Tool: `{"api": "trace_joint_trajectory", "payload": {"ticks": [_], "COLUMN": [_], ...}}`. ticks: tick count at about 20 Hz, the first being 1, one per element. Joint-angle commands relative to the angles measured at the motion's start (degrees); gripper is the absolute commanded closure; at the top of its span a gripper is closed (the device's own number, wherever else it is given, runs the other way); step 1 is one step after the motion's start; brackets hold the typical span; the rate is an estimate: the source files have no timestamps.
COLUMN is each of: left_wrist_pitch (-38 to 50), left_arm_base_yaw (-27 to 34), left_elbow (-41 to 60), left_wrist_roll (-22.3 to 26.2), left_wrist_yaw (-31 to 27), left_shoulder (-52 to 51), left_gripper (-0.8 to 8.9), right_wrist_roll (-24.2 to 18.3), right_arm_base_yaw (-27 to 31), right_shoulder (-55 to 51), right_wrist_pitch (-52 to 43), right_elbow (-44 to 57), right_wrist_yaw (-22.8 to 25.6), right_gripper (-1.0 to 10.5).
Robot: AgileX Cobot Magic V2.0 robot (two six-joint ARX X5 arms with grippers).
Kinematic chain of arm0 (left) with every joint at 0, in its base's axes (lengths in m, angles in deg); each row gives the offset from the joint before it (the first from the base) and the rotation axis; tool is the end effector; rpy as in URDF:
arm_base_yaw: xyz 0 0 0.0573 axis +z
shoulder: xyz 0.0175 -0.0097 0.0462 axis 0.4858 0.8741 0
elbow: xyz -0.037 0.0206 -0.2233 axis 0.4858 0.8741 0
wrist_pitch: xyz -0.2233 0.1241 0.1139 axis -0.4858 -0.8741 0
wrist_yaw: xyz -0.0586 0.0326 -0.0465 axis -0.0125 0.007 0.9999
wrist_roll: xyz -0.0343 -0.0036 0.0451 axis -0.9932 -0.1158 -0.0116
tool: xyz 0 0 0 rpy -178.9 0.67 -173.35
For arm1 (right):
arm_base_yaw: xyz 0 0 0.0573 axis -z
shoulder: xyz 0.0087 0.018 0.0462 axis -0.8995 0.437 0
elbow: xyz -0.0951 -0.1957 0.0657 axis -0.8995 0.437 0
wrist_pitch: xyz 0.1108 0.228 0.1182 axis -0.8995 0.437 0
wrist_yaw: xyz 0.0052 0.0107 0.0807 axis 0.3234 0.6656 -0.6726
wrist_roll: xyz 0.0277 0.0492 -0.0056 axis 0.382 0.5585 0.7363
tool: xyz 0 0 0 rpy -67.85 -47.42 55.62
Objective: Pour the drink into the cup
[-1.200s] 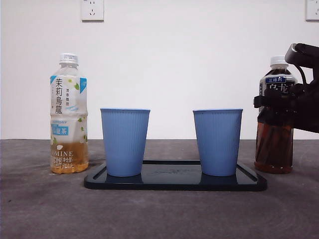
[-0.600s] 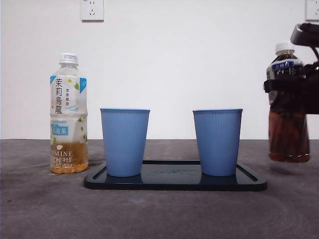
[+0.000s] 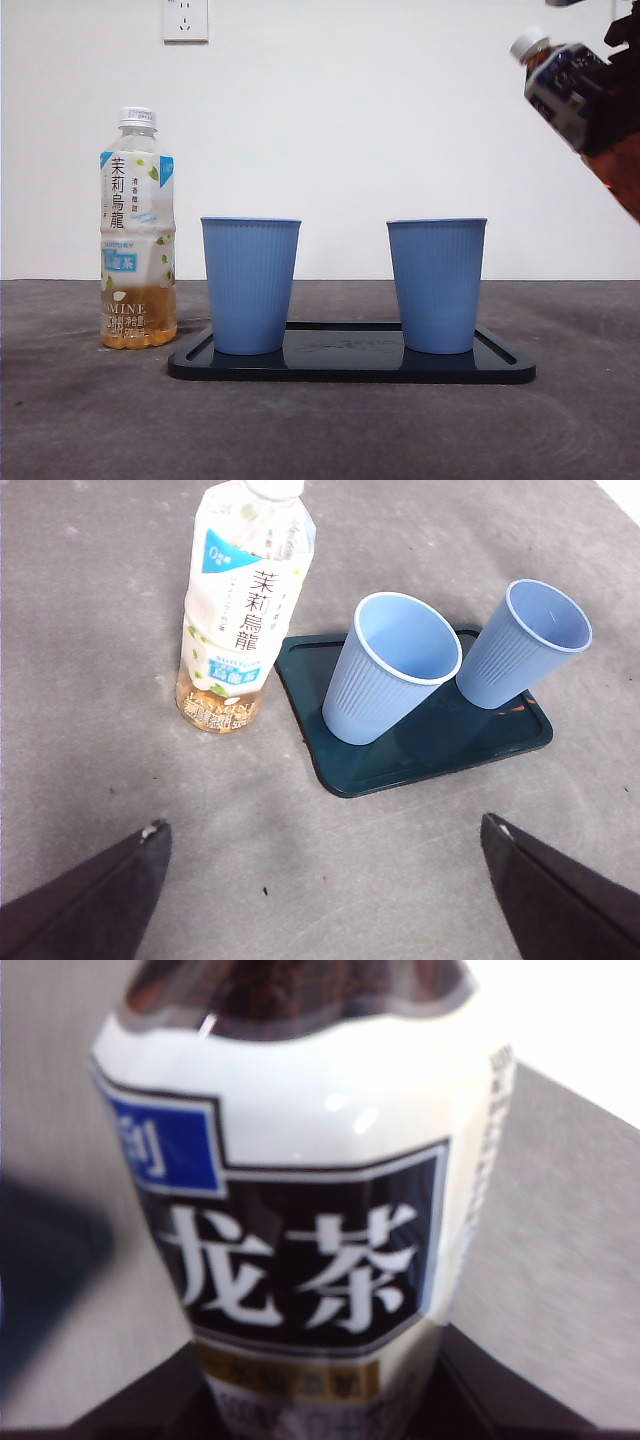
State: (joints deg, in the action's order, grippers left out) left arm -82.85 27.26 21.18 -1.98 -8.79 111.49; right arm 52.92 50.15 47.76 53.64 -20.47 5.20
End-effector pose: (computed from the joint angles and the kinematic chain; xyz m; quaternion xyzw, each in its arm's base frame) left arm 0.1647 -0.0205 0.2796 -0.0758 0.2938 -0.2333 0.9238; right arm 0.2795 0.0627 0.2423 -0.2365 0.2696 0.0761 0.9304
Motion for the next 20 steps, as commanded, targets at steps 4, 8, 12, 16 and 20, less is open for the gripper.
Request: {"api": "trace_joint_trajectory", "payload": {"ticks": [4, 8, 12, 16, 20], "left_wrist_pitch": [0.6, 0.6, 0.5, 0.4, 0.4], "left_arm_base_yaw": [-1.3, -2.8, -3.8, -4.6, -5.3], "left_elbow": [-1.3, -1.3, -1.3, -1.3, -1.3], "left_wrist_roll": [0.7, 0.7, 0.7, 0.7, 0.7], "left_wrist_yaw": [0.1, 0.1, 0.1, 0.1, 0.1], "left_shoulder": [0.3, 0.3, 0.3, 0.3, 0.3], "left_gripper": [3.16, 3.16, 3.16, 3.16, 3.16], "right_wrist_roll": [-18.2, -26.1, -33.0, -37.2, -39.1], "right_arm_base_yaw": [-6.4, -10.3, -12.8, -15.0, -16.5], "right_shoulder": [-0.2, -0.1, 1.5, 5.1, 8.2], "right_wrist_pitch": [3.2, 4.3, 4.7, 4.6, 3.4], "right_elbow": [-3.6, -3.6, -3.6, -3.6, -3.6], "right_wrist_yaw": [11.5, 17.9, 23.5, 27.3, 30.1], "right_gripper": [8.3, 8.3, 8.3, 8.3, 8.3]}}
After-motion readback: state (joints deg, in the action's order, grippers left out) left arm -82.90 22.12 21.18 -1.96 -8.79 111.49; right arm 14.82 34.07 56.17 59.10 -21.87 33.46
